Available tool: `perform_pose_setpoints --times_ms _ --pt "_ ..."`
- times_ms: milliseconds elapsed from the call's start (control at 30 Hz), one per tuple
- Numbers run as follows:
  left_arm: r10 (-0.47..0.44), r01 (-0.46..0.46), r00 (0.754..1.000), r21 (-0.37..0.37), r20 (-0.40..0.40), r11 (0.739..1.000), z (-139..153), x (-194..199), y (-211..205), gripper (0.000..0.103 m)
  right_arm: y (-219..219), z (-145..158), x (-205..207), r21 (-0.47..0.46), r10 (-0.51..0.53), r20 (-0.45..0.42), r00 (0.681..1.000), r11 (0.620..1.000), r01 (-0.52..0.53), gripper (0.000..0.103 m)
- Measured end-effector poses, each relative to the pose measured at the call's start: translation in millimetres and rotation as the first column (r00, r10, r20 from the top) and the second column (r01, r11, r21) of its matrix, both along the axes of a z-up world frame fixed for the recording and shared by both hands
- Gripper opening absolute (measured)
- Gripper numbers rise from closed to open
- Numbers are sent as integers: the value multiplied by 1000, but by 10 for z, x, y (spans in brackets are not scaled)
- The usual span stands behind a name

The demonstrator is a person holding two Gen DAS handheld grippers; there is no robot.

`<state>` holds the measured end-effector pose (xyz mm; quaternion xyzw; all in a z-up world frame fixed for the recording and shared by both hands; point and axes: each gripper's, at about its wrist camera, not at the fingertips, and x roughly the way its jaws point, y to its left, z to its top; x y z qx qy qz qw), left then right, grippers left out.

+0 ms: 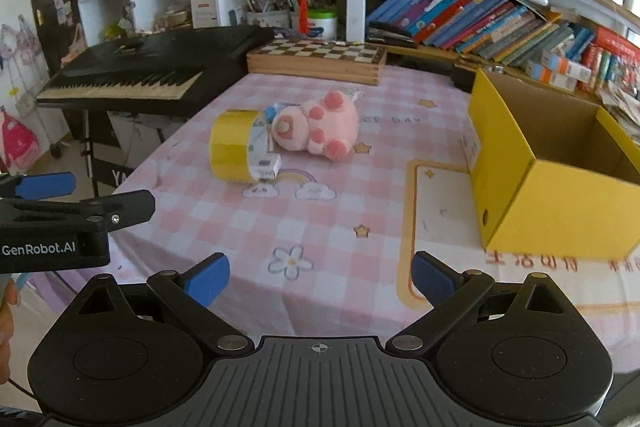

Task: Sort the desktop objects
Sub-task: 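Approach the yellow tape roll with the left tool and close on it, then lift the yellow tape roll with the left tool while the right tool grasps the small white box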

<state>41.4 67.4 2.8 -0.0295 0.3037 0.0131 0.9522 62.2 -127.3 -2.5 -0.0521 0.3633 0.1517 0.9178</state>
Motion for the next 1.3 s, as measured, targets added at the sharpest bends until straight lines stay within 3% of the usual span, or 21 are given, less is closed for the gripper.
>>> perform_pose_setpoints --times_ms 700,800,867,967,1200,1300 --pt "74 -72 995 33 -72 997 -102 1052 -187 102 36 -171 1006 -6 150 -62 987 988 -151 99" --pt "88 -89 990 -2 -106 996 -178 1247 -168 93 39 -210 1104 -11 173 -70 982 985 -174 99" --pt "92 -95 986 -17 -136 995 -235 1364 -166 79 38 -234 1165 -10 186 -76 979 982 -188 99" --pt "99 -105 982 -30 -163 994 -309 1476 -165 70 26 -254 1244 -3 199 -84 976 980 -200 99" --pt "98 -100 975 -5 -197 995 -425 1659 -198 54 39 -300 1360 6 251 -105 962 968 -251 99" --pt "66 -64 976 13 -208 998 -460 1708 -253 39 60 -320 1381 10 275 -112 955 961 -275 99"
